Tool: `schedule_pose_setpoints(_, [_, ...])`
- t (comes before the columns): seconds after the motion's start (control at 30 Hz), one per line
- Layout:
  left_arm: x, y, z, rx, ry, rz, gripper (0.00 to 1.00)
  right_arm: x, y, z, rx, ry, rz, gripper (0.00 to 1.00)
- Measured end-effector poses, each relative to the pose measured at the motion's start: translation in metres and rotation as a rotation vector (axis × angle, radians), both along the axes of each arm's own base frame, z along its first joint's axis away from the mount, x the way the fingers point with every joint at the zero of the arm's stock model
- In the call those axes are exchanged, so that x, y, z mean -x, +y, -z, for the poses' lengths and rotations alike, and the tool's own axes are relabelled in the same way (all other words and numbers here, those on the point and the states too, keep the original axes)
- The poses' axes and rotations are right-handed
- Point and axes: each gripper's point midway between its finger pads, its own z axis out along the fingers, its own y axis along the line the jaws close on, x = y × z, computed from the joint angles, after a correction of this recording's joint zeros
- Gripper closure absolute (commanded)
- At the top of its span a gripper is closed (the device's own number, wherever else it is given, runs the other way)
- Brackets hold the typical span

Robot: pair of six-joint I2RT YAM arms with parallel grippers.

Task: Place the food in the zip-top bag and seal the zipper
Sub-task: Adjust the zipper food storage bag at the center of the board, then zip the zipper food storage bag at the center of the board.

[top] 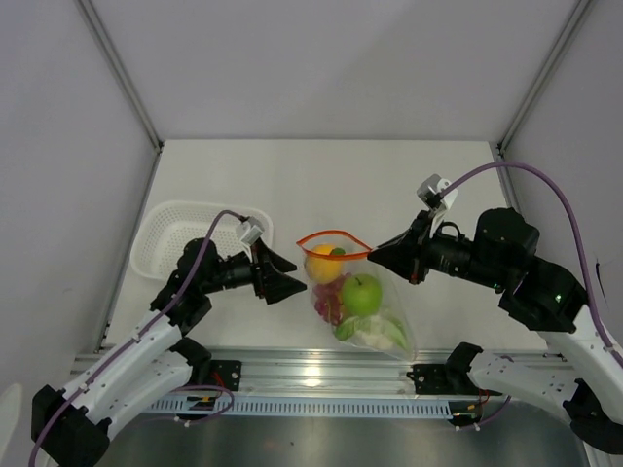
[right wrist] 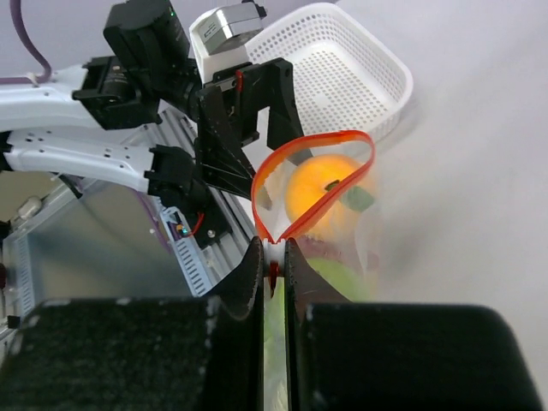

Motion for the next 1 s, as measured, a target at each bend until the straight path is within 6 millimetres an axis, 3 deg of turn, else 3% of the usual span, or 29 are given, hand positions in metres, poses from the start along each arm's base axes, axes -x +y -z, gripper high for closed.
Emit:
schedule_pose_setpoints(0.2, [0.010,0.009,-0.011,0.059,-0.132,-0.016,0.21,0.009,-0.001,-0.017,-0.032,-0.017,-0.035,1.00])
schedule_pose_setpoints(0.4, [0.013,0.009,-0.013,0.088,-0.174,-0.004,0.30,0.015,-0.001,-0.017,-0.030,0.000,-0.060,1.00])
schedule_pose_setpoints(0.5, [0.015,0.008,-0.020,0.092,-0.195,0.014,0.27,0.015,-0.001,-0.013,-0.017,0.012,-0.059,1.00])
schedule_pose_setpoints(0.63, [0.013,0.013,-0.041,0.065,-0.297,0.005,0.18,0.012,0.002,-0.002,0.003,0.038,-0.057,1.00])
schedule_pose_setpoints(0.87, [0.024,0.015,-0.109,0.027,-0.570,0.074,0.01,0.008,0.015,0.042,0.092,0.136,-0.081,1.00])
schedule_pose_setpoints(1.0, [0.038,0.004,-0.116,0.000,-0.655,0.183,0.01,0.010,0.019,0.058,0.121,0.173,-0.108,1.00])
